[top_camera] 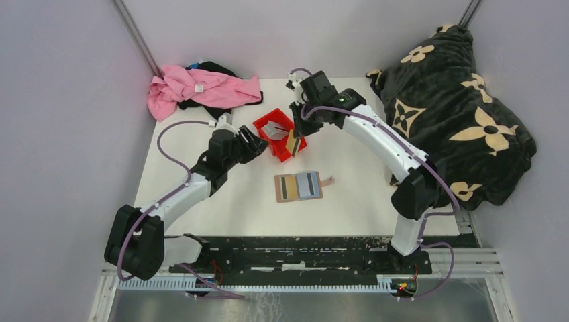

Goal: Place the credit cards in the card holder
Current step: Pick up the credit card from the storage box.

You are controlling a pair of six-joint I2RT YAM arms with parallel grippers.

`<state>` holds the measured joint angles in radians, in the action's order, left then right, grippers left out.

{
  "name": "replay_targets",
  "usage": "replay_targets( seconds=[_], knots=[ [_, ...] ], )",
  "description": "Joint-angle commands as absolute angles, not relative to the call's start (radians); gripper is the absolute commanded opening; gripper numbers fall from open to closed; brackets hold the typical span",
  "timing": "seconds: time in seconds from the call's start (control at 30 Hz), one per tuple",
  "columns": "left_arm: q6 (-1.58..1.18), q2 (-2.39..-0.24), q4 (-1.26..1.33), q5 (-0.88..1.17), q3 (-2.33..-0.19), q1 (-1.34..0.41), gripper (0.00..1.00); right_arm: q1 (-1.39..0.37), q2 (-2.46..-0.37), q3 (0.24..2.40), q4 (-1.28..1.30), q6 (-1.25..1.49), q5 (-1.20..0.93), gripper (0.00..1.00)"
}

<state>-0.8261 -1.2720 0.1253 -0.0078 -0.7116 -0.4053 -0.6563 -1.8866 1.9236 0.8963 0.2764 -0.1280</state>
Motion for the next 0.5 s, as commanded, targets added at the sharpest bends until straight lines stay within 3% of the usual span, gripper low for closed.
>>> replay_targets(
  seconds=[0.0,0.13,0.47],
  knots=[
    [-0.771,-1.197,0.361,0.298,-0.61,-0.409,0.61,-0.621,-1.73,1.781,0.878,0.324,-0.342,0.01],
    [-0.812,-1.158,0.52,0.495,-0.522,-0.415,0.62,-0.601,-1.653,1.649,0.839,0.364,-0.505,0.01],
    [-0.832,-1.163,0.567,0.688,-0.496,-0.424,0.62,-0.583,-1.57,1.391,0.646,0.507,-0.758,0.01]
  ],
)
